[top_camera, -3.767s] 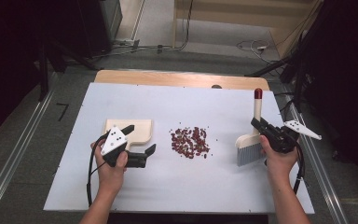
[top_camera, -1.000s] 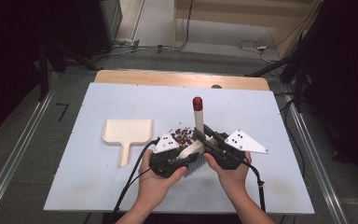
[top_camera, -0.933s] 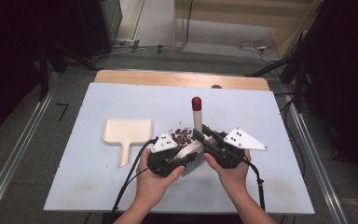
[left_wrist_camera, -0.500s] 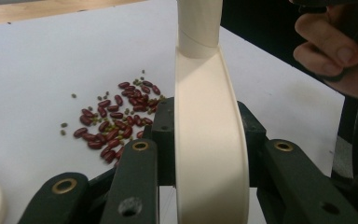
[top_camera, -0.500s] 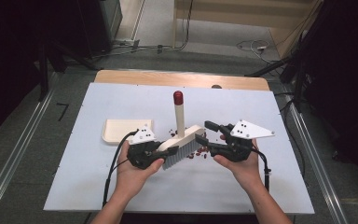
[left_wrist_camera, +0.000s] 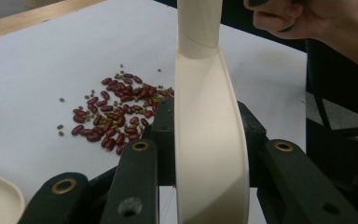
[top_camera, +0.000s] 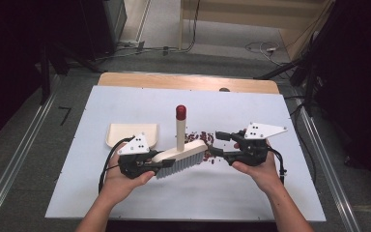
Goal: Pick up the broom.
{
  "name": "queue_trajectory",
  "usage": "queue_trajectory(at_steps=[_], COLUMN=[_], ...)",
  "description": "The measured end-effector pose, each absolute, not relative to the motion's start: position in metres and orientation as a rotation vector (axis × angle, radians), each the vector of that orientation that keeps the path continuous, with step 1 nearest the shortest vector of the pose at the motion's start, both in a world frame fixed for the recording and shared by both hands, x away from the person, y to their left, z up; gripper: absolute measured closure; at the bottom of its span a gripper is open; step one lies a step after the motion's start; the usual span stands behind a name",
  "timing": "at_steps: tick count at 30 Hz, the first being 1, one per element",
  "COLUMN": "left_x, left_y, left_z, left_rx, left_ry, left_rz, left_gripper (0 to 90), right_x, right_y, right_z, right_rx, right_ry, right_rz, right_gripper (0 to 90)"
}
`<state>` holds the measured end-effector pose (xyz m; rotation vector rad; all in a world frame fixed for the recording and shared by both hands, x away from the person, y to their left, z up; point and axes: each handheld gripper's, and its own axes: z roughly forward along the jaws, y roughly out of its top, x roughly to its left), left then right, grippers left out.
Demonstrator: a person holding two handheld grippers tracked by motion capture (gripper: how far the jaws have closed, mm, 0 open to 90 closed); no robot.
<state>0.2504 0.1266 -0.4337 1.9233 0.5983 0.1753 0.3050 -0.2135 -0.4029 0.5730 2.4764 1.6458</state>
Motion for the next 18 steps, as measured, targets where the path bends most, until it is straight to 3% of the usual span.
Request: queue_trajectory(at_steps=[8, 18], left_x=[0.250, 0.244], left_y=[0.130, 0.119], left_z=[-0.434, -0.435], left_rx=[1.955, 2.002], left_ry=[0.491, 0.367], left_rz=[0.096, 0.015], left_gripper=[68.4, 68.4], right_x=[0.304, 0.298], right_y=[-0.203, -0.190], right_z=[-0.410, -0.418], right_rx=[0.444, 0.266], right_ry=[2.659, 2.848], right_rz=[1.629, 1.604], right_gripper=[37.0, 42.9])
